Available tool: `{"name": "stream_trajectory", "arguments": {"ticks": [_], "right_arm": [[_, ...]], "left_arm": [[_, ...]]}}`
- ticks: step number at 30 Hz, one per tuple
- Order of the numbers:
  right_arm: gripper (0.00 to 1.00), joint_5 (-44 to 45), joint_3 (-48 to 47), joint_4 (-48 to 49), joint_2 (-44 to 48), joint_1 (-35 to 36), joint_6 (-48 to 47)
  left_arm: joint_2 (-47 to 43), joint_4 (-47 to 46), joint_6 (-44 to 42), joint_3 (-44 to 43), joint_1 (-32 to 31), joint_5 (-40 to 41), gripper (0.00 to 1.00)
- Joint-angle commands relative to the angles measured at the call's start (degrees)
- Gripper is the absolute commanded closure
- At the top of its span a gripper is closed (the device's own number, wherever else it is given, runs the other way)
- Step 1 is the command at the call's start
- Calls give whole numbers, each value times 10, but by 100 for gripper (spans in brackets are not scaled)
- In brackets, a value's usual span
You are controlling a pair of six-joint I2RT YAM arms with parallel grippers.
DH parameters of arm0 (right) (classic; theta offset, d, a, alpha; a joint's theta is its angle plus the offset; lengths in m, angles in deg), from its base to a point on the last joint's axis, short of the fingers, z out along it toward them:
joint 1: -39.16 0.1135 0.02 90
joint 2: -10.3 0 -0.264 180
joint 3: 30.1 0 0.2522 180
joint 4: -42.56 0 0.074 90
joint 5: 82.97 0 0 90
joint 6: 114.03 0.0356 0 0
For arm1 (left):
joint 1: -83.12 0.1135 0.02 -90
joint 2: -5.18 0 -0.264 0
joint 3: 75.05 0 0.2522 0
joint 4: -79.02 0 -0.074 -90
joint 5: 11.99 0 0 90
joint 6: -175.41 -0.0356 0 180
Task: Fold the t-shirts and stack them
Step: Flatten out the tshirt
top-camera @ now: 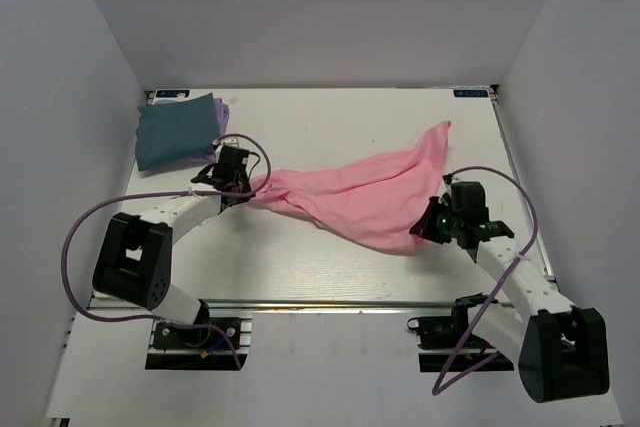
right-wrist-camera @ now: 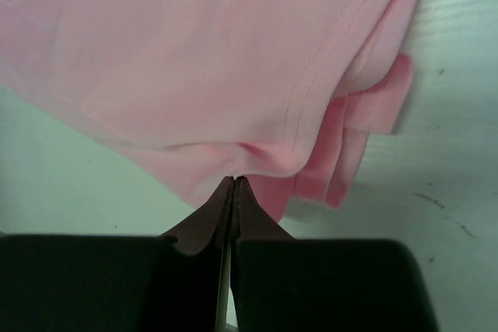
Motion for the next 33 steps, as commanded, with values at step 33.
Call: {"name": "stream_trajectory", "arguments": {"ticks": [33], "right_arm": [[100,243,-734,-139,161,-1,-145]], "left_arm": [[-475,48,-145,-356,1,-62,100]]}}
